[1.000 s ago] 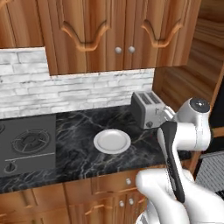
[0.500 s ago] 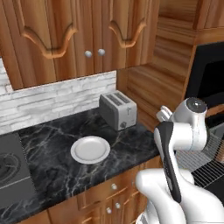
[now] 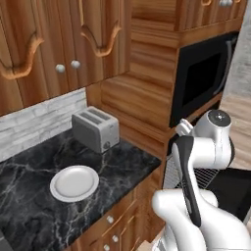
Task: Place the fish on the rack of the oven, and slide the rack back inside. Close the oven door.
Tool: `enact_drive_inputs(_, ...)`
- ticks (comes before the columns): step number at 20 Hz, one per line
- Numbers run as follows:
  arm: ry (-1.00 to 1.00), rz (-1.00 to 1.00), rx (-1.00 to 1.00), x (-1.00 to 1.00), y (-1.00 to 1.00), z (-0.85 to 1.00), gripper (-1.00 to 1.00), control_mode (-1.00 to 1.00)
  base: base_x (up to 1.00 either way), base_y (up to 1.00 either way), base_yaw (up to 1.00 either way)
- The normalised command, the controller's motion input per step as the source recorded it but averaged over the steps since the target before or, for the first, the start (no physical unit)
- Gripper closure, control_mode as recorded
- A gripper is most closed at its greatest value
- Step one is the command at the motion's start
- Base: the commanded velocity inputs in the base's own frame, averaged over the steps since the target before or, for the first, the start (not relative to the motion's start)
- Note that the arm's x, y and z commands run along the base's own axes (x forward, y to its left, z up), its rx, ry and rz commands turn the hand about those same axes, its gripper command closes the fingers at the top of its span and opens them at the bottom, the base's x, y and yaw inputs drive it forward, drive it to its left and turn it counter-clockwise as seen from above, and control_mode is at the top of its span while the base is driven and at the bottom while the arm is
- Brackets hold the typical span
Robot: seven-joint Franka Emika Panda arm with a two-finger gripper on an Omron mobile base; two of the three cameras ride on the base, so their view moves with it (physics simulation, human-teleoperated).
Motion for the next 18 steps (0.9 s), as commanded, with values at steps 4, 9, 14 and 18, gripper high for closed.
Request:
enact_drive_inputs(4, 0.00, 0.00, 0.00, 0.00, 0.00, 0.00, 1.00, 1.00, -0.30, -0.13, -0.46)
enact_drive_inputs(9, 0.00, 0.00, 0.00, 0.00, 0.00, 0.00, 1.00, 1.00, -0.15, -0.01, -0.44)
enact_drive_inputs(14, 0.00, 0.00, 0.00, 0.00, 0.00, 0.00, 1.00, 1.00, -0.01, 0.00, -0.44)
enact_drive_inputs(18, 0.00, 0.00, 0.00, 0.00, 0.00, 0.00, 1.00, 1.00, -0.04, 0.05, -0.44)
